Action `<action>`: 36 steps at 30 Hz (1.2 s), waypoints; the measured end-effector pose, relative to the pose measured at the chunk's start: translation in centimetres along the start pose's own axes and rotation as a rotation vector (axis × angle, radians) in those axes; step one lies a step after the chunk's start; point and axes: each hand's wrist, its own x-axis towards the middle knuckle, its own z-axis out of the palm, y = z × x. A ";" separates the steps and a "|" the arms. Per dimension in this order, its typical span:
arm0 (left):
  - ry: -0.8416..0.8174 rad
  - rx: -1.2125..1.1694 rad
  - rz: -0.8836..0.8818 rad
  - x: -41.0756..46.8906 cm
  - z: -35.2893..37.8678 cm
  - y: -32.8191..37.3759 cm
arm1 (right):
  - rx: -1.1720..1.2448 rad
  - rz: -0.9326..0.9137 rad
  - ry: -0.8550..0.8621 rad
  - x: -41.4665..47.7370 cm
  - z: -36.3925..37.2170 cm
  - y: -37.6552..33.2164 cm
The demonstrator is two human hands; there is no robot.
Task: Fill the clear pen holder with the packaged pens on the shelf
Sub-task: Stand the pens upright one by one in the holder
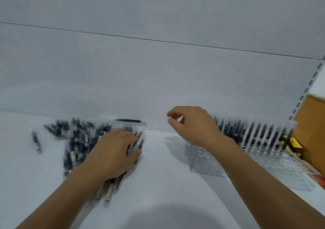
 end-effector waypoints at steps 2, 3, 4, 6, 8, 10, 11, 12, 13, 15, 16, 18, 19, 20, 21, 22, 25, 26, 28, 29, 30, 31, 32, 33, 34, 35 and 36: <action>0.005 0.001 -0.077 -1.1 0.1 -1.7 | -0.062 -0.053 -0.106 2.7 2.9 -2.0; 0.003 -0.026 -0.100 -1.4 0.3 -2.1 | -0.090 -0.068 -0.148 4.0 4.4 -2.8; 0.003 -0.047 -0.115 -1.6 0.6 -2.4 | -0.118 -0.076 -0.184 5.2 5.8 -3.5; 0.022 -0.070 -0.123 -1.7 1.2 -2.7 | -0.182 -0.070 -0.246 7.1 8.5 -4.3; 0.060 -0.089 -0.118 -1.6 1.5 -2.8 | -0.247 -0.063 -0.276 8.5 10.5 -4.5; 0.076 -0.095 -0.110 -1.7 1.8 -3.0 | -0.304 -0.072 -0.276 9.2 11.9 -4.5; 0.079 -0.101 -0.104 -1.7 1.9 -3.1 | -0.331 -0.074 -0.274 9.4 12.4 -4.4; 0.080 -0.109 -0.102 -1.7 1.9 -3.2 | -0.357 -0.070 -0.275 9.5 12.8 -4.2; 0.083 -0.115 -0.103 -1.7 2.0 -3.3 | -0.374 -0.055 -0.278 9.5 13.1 -4.0; 0.073 -0.103 -0.103 -1.6 2.0 -3.4 | -0.364 -0.013 -0.272 9.5 13.6 -3.4; 0.065 -0.096 -0.105 -1.5 2.0 -3.4 | -0.338 0.004 -0.257 9.4 13.7 -3.1; 0.065 -0.099 -0.106 -1.5 2.1 -3.4 | -0.270 0.038 -0.232 9.0 13.5 -2.8; 0.069 -0.104 -0.103 -1.5 2.2 -3.5 | -0.230 0.058 -0.225 8.7 13.1 -2.7; 0.070 -0.109 -0.098 -1.5 2.1 -3.5 | -0.185 0.075 -0.216 8.3 12.6 -2.7; 0.070 -0.110 -0.094 -1.4 2.1 -3.5 | -0.130 0.091 -0.204 7.9 12.1 -2.7; 0.065 -0.110 -0.093 -1.4 2.0 -3.5 | -0.062 0.111 -0.186 7.5 11.5 -2.7; 0.046 -0.108 -0.097 -1.4 1.8 -3.3 | 0.182 0.184 -0.137 5.5 9.7 -2.9; 0.041 -0.102 -0.100 -1.4 1.7 -3.3 | 0.277 0.208 -0.127 4.6 9.2 -2.9; 0.034 -0.074 -0.097 -1.2 1.6 -3.1 | 0.456 0.251 -0.107 2.7 8.5 -3.0; 0.030 -0.057 -0.091 -1.0 1.5 -2.9 | 0.519 0.263 -0.099 1.7 8.3 -2.9; 0.025 -0.044 -0.087 -0.6 1.3 -2.5 | 0.561 0.266 -0.091 0.9 8.0 -2.9; 0.021 -0.032 -0.086 -0.3 1.0 -1.9 | 0.591 0.262 -0.080 0.2 7.8 -2.8; 0.020 -0.013 -0.087 0.2 0.7 -1.2 | 0.624 0.259 -0.060 -0.3 7.6 -2.8; 0.019 0.015 -0.088 0.7 0.6 -0.5 | 0.668 0.258 -0.032 -0.8 7.4 -2.8; 0.009 0.040 -0.097 1.3 0.4 0.2 | 0.721 0.262 -0.005 -1.1 7.2 -2.8; -0.015 0.052 -0.117 1.9 0.3 0.8 | 0.777 0.272 0.016 -1.5 7.0 -2.8; -0.052 0.058 -0.145 2.6 0.4 1.2 | 0.830 0.286 0.027 -1.8 6.9 -2.8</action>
